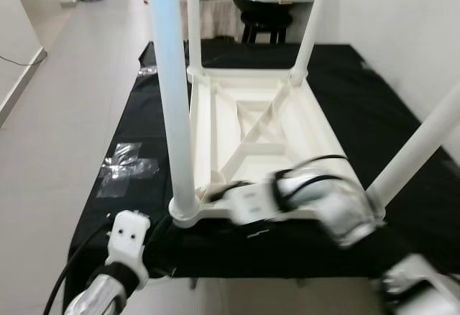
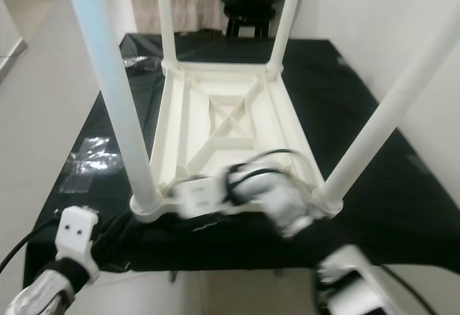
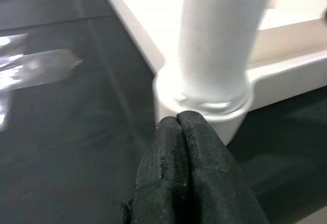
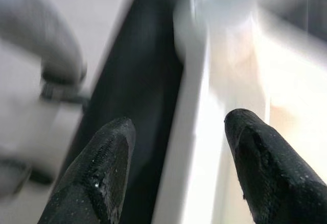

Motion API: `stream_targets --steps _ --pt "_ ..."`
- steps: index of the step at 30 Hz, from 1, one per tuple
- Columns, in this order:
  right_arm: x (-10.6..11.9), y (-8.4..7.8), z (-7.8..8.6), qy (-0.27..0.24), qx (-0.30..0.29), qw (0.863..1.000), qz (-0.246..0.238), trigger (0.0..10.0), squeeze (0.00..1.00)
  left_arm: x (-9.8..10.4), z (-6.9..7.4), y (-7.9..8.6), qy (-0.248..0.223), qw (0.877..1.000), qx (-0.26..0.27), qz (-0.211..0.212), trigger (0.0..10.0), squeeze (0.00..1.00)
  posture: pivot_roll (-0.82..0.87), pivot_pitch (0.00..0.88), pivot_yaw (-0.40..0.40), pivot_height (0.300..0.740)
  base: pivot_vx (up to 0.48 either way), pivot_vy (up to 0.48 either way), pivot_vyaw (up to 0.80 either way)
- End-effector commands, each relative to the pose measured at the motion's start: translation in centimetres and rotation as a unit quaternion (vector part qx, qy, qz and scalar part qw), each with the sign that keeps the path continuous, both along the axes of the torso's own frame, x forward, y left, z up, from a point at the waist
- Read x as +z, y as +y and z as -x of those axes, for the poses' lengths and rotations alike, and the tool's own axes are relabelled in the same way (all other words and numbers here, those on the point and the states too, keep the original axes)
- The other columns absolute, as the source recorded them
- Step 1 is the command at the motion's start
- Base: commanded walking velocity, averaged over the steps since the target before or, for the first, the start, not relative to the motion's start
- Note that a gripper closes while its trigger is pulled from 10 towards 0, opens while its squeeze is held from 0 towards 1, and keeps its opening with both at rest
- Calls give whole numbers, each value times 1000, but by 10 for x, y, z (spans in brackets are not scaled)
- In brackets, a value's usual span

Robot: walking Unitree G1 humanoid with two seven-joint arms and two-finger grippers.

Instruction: Building children table

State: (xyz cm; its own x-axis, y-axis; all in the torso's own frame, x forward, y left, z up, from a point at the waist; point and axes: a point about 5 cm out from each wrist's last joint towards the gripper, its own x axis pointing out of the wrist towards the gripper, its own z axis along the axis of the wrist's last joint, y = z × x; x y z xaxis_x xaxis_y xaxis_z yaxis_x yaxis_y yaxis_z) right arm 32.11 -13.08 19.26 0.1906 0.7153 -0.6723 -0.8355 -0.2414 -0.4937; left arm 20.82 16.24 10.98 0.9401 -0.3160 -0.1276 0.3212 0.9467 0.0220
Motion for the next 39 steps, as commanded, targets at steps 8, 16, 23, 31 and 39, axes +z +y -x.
stream_targets --steps 8,16,23,31,39 --pt "2 -32 -9 8 -45 997 60 10000 0 0 1 -4 -4 1000 -5 5 10000 0 27 122 -60 740 0 0 0" --pt "-7 -57 -14 14 -111 986 124 10000 0 1 2 -5 -4 1000 -10 1 10000 0 25 122 -58 740 0 0 0" --pt "-9 -69 -18 25 -133 978 159 1882 0 2 3 -5 -6 1000 -9 -1 10000 0 30 126 -62 740 0 0 0" --pt "-11 -64 -22 9 -133 980 150 0 0 3 4 -4 -7 1000 -7 -3 10000 0 32 129 -63 740 0 0 0" --pt "-5 -34 -28 -51 -88 992 72 0 0 7 5 -2 -11 1000 -10 -9 10000 0 38 132 -59 740 0 0 0"
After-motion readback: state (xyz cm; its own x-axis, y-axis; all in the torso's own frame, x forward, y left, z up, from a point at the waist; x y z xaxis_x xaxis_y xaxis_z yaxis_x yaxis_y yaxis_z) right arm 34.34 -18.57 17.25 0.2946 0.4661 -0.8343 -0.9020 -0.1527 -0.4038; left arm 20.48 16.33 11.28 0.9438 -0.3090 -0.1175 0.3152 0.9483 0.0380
